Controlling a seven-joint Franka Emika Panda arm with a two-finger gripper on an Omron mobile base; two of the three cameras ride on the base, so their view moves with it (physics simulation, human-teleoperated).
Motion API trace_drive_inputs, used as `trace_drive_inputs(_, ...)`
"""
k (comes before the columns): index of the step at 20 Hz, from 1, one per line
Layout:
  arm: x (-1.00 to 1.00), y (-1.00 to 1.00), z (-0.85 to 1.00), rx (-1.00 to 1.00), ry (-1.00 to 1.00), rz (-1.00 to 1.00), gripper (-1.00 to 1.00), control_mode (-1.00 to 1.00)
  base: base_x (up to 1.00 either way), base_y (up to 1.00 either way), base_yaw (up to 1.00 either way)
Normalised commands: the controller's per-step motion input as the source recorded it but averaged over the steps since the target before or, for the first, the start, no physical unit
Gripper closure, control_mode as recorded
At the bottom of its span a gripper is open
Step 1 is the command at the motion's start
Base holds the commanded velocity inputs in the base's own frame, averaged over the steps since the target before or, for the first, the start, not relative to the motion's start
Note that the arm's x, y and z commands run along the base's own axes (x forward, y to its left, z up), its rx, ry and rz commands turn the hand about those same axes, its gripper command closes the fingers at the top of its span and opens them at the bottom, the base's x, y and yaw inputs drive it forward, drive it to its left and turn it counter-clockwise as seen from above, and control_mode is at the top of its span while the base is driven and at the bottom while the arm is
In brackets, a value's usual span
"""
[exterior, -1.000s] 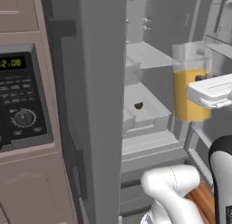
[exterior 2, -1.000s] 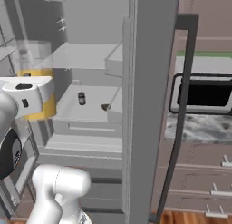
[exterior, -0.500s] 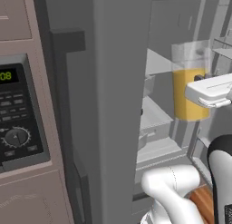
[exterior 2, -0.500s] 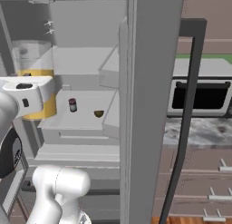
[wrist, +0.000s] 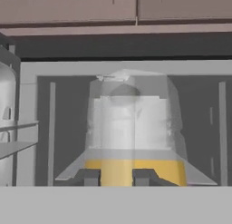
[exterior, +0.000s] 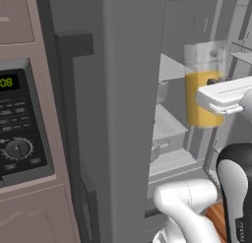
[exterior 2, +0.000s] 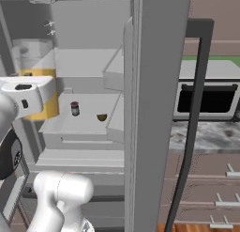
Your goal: Move the kiwi and jam from the top shelf to the second highest shelf to make space. Then, place the pitcher from the counter on the cleared top shelf.
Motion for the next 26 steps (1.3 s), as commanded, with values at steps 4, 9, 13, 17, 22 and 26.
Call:
trace_drive_inputs(4,0.14,0.02,-0.05,0.00,-0.08,0.00,1.00,-1.00,0.00,0.00,0.00)
trace_drive_inputs(9,0.12,0.07,0.00,0.00,-0.13,0.00,1.00,-1.00,0.00,0.00,0.00)
trace_drive_inputs(13,0.14,0.21,0.00,-0.02,-0.17,0.00,1.00,-1.00,0.00,0.00,0.00)
trace_drive_inputs(17,0.24,0.10,0.00,0.00,-0.15,0.00,1.00,-1.00,0.00,0.00,0.00)
trace_drive_inputs(22,0.29,0.01,0.00,0.00,-0.14,0.00,1.00,-1.00,0.00,0.00,0.00)
trace_drive_inputs(26,0.32,0.00,0.00,0.00,-0.14,0.00,1.00,-1.00,0.00,0.00,0.00)
